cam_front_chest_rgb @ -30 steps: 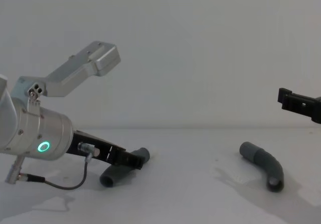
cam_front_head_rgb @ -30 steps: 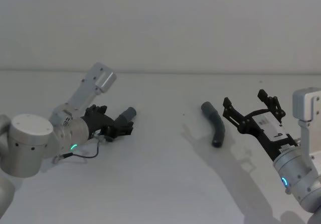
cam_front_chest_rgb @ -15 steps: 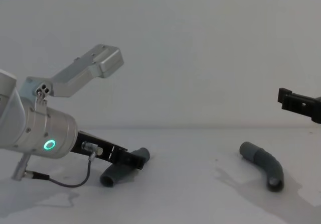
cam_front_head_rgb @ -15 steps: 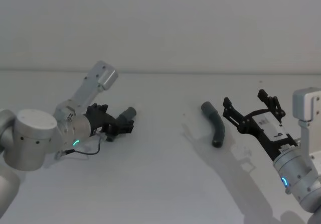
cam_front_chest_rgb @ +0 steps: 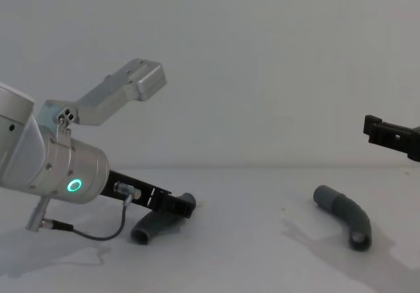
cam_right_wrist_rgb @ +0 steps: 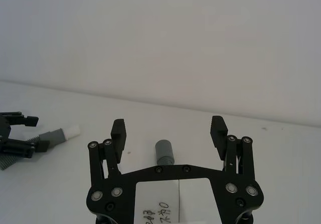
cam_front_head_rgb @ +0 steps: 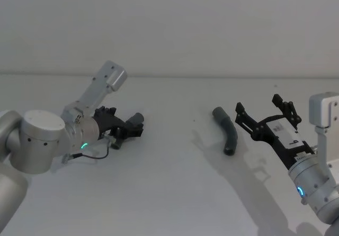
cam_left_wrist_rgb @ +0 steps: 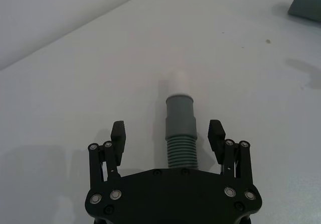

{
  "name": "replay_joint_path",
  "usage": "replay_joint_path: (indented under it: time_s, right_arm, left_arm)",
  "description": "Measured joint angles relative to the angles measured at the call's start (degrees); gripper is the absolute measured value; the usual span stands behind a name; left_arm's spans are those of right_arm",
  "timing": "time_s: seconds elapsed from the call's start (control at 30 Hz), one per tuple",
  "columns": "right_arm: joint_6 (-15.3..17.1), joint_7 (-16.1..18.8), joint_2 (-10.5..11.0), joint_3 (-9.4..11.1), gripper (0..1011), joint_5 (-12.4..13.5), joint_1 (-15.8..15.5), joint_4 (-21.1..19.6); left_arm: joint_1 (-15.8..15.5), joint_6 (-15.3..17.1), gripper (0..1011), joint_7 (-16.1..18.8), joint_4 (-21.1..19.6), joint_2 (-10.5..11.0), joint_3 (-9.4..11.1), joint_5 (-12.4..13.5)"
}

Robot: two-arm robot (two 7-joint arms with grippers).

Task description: Use both hands to pick up one end of the pipe from the table, align the ends, and insert them.

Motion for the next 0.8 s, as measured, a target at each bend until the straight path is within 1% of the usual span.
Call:
replay_joint_path:
  time_s: [0.27, 0.73, 0.8]
  right_arm:
    - [0.0, 0.0, 0.0, 0.0, 1000, 0.0, 0.0, 0.0]
    - [0.0, 0.0, 0.0, 0.0, 1000, 0.0, 0.0, 0.0]
    - [0.0, 0.0, 0.0, 0.0, 1000, 0.0, 0.0, 0.0]
  left_arm:
    - [-0.6, 0.7, 1000, -0.3, 1.3, -0.7, -0.1, 0.3]
    - [-1.1, 1.8, 1000, -0.5, 2.5, -1.2, -0.1, 0.9]
    - [-1.2, 1.9, 979, -0.6, 2.6, -1.3, -0.1, 1.0]
